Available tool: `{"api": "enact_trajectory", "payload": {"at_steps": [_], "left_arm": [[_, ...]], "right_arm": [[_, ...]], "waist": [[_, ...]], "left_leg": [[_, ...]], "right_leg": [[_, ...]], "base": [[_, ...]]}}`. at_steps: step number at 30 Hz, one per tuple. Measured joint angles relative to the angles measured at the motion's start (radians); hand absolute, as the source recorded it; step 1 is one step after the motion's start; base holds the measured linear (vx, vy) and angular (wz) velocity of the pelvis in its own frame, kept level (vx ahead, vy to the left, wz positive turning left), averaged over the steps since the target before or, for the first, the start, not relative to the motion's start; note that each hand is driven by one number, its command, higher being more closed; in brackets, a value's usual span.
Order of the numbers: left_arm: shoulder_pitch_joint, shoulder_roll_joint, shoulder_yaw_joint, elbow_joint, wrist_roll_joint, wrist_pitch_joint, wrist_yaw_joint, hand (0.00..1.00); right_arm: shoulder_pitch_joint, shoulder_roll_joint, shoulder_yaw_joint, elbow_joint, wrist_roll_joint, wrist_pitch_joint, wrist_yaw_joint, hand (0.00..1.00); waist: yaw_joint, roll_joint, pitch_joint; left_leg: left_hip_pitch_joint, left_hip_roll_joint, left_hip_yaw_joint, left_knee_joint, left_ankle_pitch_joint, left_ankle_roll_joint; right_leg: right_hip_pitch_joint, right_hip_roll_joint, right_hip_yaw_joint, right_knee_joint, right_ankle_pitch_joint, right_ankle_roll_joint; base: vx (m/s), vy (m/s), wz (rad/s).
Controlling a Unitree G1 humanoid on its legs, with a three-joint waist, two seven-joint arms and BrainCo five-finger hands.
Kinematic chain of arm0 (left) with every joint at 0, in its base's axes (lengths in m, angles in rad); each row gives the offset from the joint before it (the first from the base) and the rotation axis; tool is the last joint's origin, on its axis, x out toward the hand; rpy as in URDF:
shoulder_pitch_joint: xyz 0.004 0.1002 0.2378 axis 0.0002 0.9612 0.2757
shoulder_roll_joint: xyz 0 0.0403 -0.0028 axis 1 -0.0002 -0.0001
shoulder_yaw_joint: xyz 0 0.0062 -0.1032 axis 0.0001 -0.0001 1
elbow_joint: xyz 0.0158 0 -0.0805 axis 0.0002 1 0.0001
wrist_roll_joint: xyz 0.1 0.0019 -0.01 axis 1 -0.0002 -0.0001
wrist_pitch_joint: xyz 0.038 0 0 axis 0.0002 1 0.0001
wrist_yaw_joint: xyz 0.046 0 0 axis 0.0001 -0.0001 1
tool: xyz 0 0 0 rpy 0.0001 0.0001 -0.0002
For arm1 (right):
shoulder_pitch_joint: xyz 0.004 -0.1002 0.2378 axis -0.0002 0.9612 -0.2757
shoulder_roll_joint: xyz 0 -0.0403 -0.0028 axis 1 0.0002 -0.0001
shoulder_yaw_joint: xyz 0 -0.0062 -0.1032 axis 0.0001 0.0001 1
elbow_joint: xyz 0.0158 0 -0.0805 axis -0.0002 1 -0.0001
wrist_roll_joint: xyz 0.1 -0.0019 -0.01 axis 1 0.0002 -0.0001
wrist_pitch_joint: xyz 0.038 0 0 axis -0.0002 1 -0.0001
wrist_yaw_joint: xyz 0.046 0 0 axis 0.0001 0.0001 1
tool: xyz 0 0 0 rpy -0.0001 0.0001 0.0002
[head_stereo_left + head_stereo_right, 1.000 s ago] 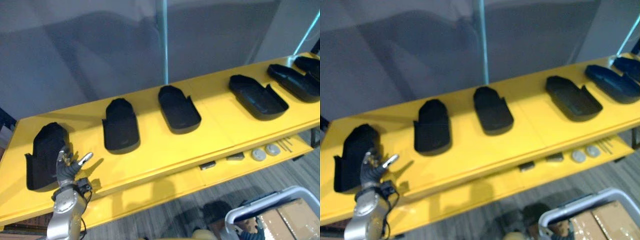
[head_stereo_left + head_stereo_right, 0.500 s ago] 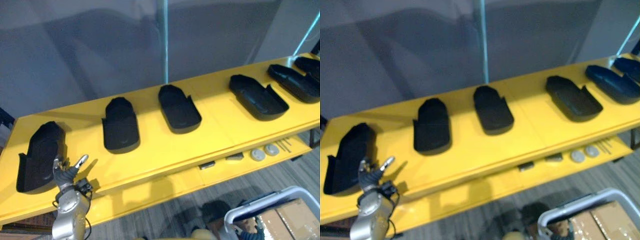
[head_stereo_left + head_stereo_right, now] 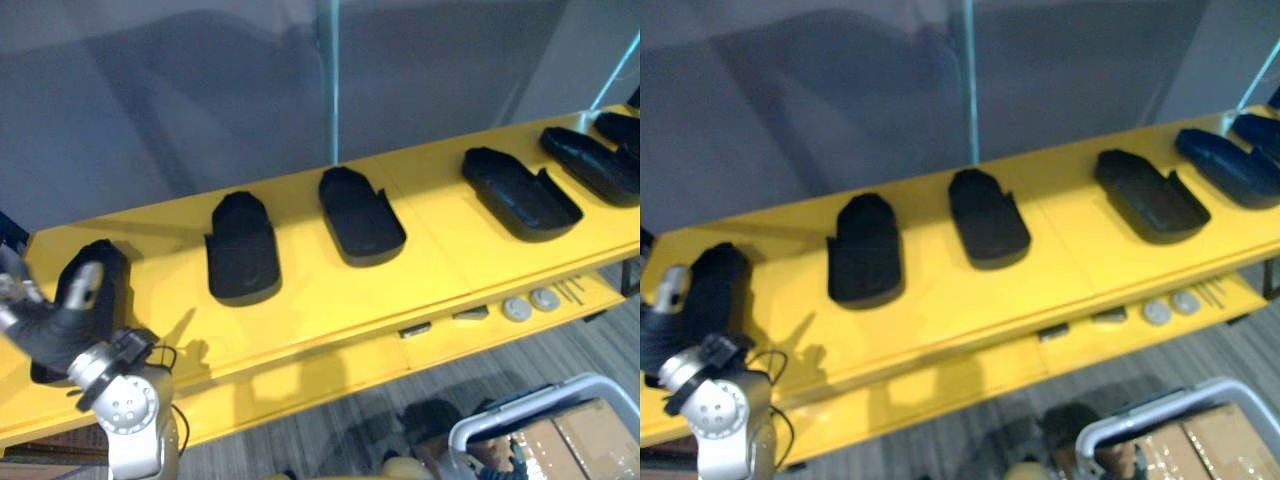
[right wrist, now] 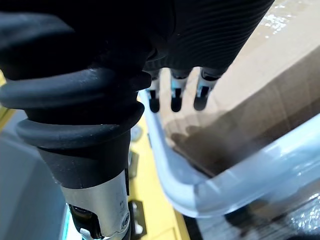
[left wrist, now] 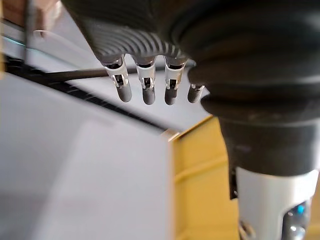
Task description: Walk over and take plastic housings, then place them on the shelf
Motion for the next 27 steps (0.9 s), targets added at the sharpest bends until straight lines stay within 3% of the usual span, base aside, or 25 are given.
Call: {"api": "enact_trajectory", "payload": {"at_steps": [3,4,8,13,14,15,16,18,23,27], "left_arm": [[0.002,-0.02,0.001,-0.031,0.059,0.012,0.121,0.0],[0.001,-0.02,0.002,-0.038,0.056,0.04,0.194,0.0],[0.002,-0.041,0.011,-0.036,-0.008,0.107,0.275,0.0],[0.002,-0.07,0.016,0.008,-0.13,0.125,0.308,0.0],[-0.001,-0.075,0.013,0.041,-0.171,0.103,0.305,0.0],[-0.004,-0.091,0.006,0.142,-0.32,-0.044,0.304,0.0],[-0.014,-0.091,0.006,0.15,-0.345,-0.084,0.309,0.0],[-0.039,-0.09,0.007,0.17,-0.354,-0.132,0.323,0.0],[-0.083,-0.082,0.015,0.289,-0.423,-0.197,0.351,0.0],[-0.09,-0.079,0.023,0.336,-0.456,-0.222,0.354,0.0]], "right_arm": [[0.006,0.007,0.001,0.0,-0.001,0.001,0.0,0.0],[0.004,0.007,0.005,0.0,-0.001,0.0,-0.001,0.0],[0.006,0.007,0.029,0.0,-0.002,0.004,-0.001,0.0],[0.005,0.007,0.041,0.001,-0.002,0.008,-0.001,0.0],[0.004,0.005,0.043,0.012,-0.002,0.008,-0.001,0.0],[0.002,0.003,0.059,0.046,-0.003,0.009,0.0,0.0],[0.002,0.004,0.062,0.046,-0.003,0.009,0.0,0.0],[0.002,0.004,0.064,0.046,-0.003,0.009,0.0,0.0],[0.003,0.001,0.069,0.046,-0.003,0.013,0.001,0.0],[0.002,-0.002,0.091,0.046,-0.004,0.013,0.003,0.0]], "waist": [[0.001,-0.003,0.002],[0.0,-0.004,0.003],[0.0,-0.007,0.004],[0.0,-0.011,0.003],[0.0,-0.015,0.001],[0.0,-0.028,-0.009],[0.0,-0.032,-0.011],[0.001,-0.038,-0.015],[0.0,-0.033,-0.02],[-0.003,-0.034,-0.026]], "left_leg": [[0.015,0.0,-0.002,-0.002,0.0,0.0],[0.014,0.0,-0.007,-0.002,0.0,0.0],[0.015,0.001,-0.012,-0.002,0.001,0.001],[0.016,0.001,-0.014,-0.004,0.007,0.0],[0.017,0.001,-0.013,-0.005,0.007,0.0],[0.03,0.001,-0.005,-0.019,0.011,-0.001],[0.03,0.001,-0.003,-0.019,0.011,-0.001],[0.032,0.0,-0.001,-0.019,0.011,-0.001],[0.046,0.002,0.008,-0.021,0.011,-0.001],[0.05,0.003,0.008,-0.022,0.011,-0.001]], "right_leg": [[0.017,0.0,-0.003,-0.001,-0.002,-0.001],[0.019,0.0,-0.005,-0.001,-0.003,-0.002],[0.023,0.001,-0.01,-0.001,-0.003,-0.002],[0.026,0.002,-0.017,-0.001,-0.002,-0.002],[0.027,0.002,-0.017,-0.002,-0.002,-0.002],[0.029,0.004,-0.008,-0.002,-0.002,-0.002],[0.029,0.003,-0.006,-0.002,-0.002,-0.002],[0.029,0.003,-0.003,0.0,-0.002,-0.002],[0.034,0.004,0.002,0.0,-0.001,-0.004],[0.038,0.004,0.0,-0.002,-0.001,-0.005]], "base": [[-0.01,-0.002,0.01],[-0.04,-0.006,0.05],[-0.02,-0.005,0.03],[0.0,-0.004,0.04],[0.02,0.002,-0.07],[0.02,0.005,-0.09],[0.01,0.009,-0.1],[-0.01,0.011,-0.04],[-0.01,0.003,-0.05],[0.0,0.0,-0.01]]}}
